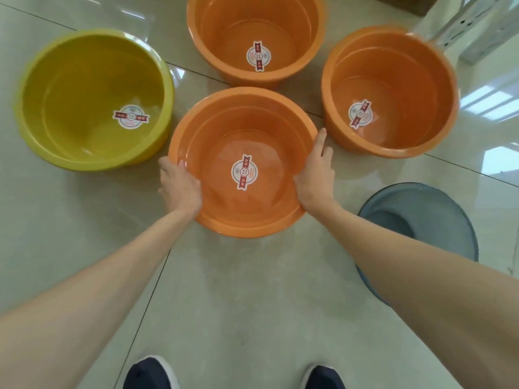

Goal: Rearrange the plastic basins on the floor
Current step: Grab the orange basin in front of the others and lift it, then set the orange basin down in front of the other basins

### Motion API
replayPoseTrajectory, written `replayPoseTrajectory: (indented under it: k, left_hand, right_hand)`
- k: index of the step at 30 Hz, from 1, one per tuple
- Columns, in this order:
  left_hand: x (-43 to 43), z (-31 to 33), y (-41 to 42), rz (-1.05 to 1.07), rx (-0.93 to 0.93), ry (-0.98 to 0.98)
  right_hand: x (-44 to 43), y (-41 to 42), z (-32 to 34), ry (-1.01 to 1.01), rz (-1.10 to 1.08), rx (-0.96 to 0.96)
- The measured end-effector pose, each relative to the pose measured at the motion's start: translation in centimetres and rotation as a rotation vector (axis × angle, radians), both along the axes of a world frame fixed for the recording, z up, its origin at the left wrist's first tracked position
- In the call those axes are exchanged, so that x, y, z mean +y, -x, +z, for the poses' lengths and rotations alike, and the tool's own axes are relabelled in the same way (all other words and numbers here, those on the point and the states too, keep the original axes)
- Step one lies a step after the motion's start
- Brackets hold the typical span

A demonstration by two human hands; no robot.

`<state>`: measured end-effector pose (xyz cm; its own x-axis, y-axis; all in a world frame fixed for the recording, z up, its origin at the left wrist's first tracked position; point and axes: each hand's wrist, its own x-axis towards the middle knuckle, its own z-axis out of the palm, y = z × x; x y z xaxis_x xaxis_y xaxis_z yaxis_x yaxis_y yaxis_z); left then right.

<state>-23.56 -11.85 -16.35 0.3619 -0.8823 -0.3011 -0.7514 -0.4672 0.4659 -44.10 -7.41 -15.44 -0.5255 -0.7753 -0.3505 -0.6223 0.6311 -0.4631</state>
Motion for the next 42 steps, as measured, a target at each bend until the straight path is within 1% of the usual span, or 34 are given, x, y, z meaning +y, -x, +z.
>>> replayPoseTrajectory:
  k: [4, 6, 8, 9, 11, 12, 13, 14, 16, 17, 18, 19, 21, 23, 25, 28, 30, 34, 37, 39, 42]
  left_hand:
    - [0.0, 0.2, 0.0, -0.007, 0.017, -0.013]
    - [0.1, 0.7, -0.2, -0.016, 0.06, -0.062]
    - [0.7, 1.9, -0.1, -0.059, 0.053, -0.109]
    - [1.1, 2.7, 0.2, -0.107, 0.012, -0.063]
    - [1.6, 4.9, 1.7, -0.257, -0.088, 0.159]
    - [1.3, 6.1, 3.2, -0.336, -0.068, 0.263]
    - [0.7, 7.1, 5.2, -0.4, 0.018, 0.314]
    - [-0.1, 7.9, 7.6, -0.438, 0.149, 0.318]
    - [-1.7, 8.9, 13.3, -0.426, 0.406, 0.257]
    - [-2.3, 9.1, 16.1, -0.394, 0.491, 0.208]
    - [-2.9, 8.9, 18.8, -0.364, 0.535, 0.15]
    - [-3.4, 8.4, 21.3, -0.337, 0.546, 0.09]
    - [-4.6, 7.0, 25.3, -0.299, 0.517, -0.027]
    - [-5.7, 5.0, 27.5, -0.277, 0.454, -0.108]
    - [-6.2, 3.2, 28.2, -0.272, 0.412, -0.115]
    - [-5.9, 2.5, 28.0, -0.241, 0.443, -0.022]
    - [-5.5, 4.2, 27.5, -0.236, 0.471, 0.014]
    - [-5.8, 10.3, 24.0, -0.3, 0.555, 0.192]
    - [-3.7, 14.9, 17.7, -0.349, 0.569, 0.307]
    - [-1.5, 17.0, 12.8, -0.274, 0.577, 0.309]
    - [1.8, 16.7, 6.1, -0.066, 0.583, 0.252]
  right_hand:
    - [0.3, 0.6, 0.5, -0.024, 0.026, -0.03]
    - [1.0, 0.8, 1.0, -0.059, 0.035, -0.072]
    - [2.1, 1.3, 1.5, -0.1, 0.062, -0.071]
    - [2.5, 1.7, 2.0, -0.098, 0.081, -0.037]
    - [2.9, 3.7, 3.3, 0.016, 0.061, 0.063]
    - [2.7, 5.2, 4.1, 0.108, 0.017, 0.103]
    - [2.2, 6.9, 4.8, 0.19, -0.037, 0.141]
    - [1.5, 9.0, 5.5, 0.245, -0.097, 0.184]
    - [0.0, 13.4, 6.3, 0.274, -0.237, 0.273]
    - [-0.6, 15.6, 6.3, 0.242, -0.312, 0.313]
    - [-1.0, 17.6, 6.0, 0.179, -0.385, 0.337]
    - [-1.3, 19.5, 5.4, 0.108, -0.449, 0.331]
    - [-1.6, 22.6, 3.5, 0.019, -0.552, 0.197]
    - [-1.8, 24.3, 1.2, 0.022, -0.6, 0.033]
    - [-1.8, 24.8, -0.7, 0.062, -0.606, -0.045]
    - [-1.5, 24.2, -2.0, 0.13, -0.63, -0.07]
    - [-1.4, 23.7, -0.8, 0.185, -0.615, -0.064]
    - [0.2, 21.8, 6.2, 0.347, -0.536, 0.072]
    - [2.5, 17.7, 11.6, 0.407, -0.393, 0.051]
    - [4.1, 13.3, 13.8, 0.438, -0.296, -0.009]
    - [6.4, 6.5, 13.2, 0.378, -0.212, -0.088]
